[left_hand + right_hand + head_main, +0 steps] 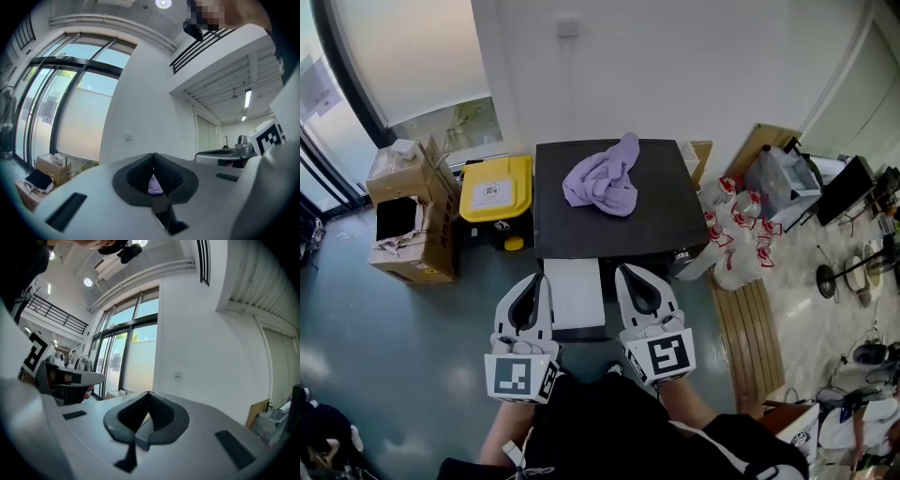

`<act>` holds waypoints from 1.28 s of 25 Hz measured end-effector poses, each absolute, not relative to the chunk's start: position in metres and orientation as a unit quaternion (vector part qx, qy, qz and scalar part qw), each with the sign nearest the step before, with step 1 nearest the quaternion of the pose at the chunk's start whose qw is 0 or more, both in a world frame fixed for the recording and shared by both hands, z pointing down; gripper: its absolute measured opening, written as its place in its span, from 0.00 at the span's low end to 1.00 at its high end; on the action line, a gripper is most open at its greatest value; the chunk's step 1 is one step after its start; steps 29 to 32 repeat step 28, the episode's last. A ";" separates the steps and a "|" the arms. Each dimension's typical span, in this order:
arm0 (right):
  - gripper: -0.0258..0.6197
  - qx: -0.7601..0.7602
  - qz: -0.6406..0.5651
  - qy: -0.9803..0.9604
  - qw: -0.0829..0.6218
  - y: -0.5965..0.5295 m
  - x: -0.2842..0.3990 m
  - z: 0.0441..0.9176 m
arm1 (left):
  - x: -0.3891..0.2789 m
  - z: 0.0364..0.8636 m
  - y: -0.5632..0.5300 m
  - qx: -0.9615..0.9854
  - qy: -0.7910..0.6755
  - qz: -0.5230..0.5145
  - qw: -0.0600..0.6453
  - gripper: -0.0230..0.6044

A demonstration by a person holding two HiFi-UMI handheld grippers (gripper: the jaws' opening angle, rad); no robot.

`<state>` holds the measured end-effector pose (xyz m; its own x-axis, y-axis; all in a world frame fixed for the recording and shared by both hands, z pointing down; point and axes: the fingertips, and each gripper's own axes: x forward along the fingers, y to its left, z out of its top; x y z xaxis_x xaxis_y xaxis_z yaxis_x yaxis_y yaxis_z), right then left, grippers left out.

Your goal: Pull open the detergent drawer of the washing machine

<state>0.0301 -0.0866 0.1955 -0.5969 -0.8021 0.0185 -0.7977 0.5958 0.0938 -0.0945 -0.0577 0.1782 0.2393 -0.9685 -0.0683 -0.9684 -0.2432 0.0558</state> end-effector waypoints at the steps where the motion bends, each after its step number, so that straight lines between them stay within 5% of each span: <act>1: 0.05 0.447 -0.039 -0.893 0.031 -0.086 0.029 0.195 | -0.096 0.179 -0.058 0.787 -0.616 -0.044 0.002 0.07; 32: 0.05 0.441 -0.045 -0.895 0.048 -0.073 0.022 0.201 | -0.108 0.188 -0.048 0.782 -0.622 -0.045 0.012 0.07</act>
